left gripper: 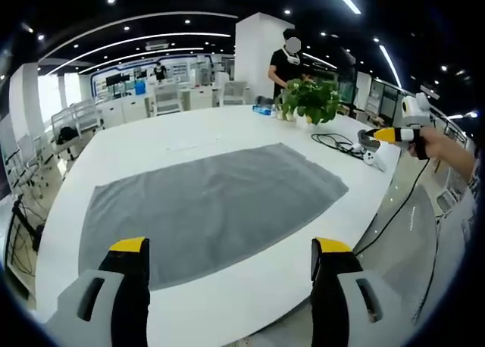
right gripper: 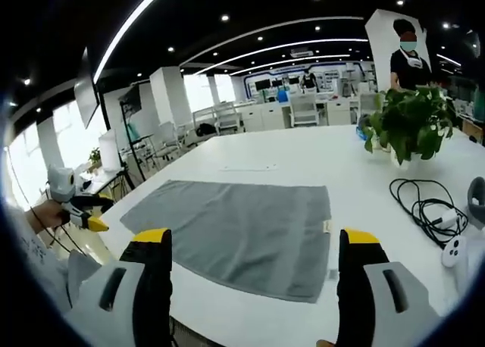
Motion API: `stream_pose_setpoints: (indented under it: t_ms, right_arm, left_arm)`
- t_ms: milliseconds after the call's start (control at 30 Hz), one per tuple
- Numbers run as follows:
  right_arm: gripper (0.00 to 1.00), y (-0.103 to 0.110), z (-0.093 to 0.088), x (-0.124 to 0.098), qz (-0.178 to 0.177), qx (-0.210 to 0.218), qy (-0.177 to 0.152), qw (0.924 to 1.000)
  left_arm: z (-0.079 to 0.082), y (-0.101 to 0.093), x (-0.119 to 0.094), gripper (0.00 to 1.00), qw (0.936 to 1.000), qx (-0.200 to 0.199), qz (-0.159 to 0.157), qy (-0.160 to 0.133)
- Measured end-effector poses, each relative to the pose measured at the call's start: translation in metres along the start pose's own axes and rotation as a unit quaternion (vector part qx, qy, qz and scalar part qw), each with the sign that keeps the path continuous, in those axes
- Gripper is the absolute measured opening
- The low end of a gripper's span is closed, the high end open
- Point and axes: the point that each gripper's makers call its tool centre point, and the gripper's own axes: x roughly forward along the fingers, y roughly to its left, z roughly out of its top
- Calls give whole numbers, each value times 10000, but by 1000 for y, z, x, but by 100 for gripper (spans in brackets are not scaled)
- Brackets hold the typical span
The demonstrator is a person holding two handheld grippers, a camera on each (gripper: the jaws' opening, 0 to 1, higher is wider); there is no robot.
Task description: Fold the towel on the table until its edges align and the towel forms a compact rectangular stack.
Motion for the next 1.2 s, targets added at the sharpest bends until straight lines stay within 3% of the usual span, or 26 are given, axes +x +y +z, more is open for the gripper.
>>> stream_pose_setpoints:
  t_ms: [533, 1033, 1067, 1133, 1200]
  right_arm:
    - [91, 6, -1, 12, 160, 60, 39, 9998]
    - [89, -8, 6, 8, 163, 125, 12, 9998]
    - [89, -9, 7, 8, 174, 101, 18, 9998]
    - [89, -10, 10, 8, 167, 78, 3, 9998]
    - [89, -11, 13, 8, 166, 75, -24, 9998]
  left_arm:
    - [4, -6, 7, 89, 10000, 17, -79, -12]
    - [8, -21, 17, 89, 9996, -7, -292, 3]
    - [13, -31, 18, 89, 9983, -259, -515, -64]
    - [30, -42, 19, 89, 9932, -704, -798, -470]
    - [41, -51, 20, 88, 9890, -896, -974, -664]
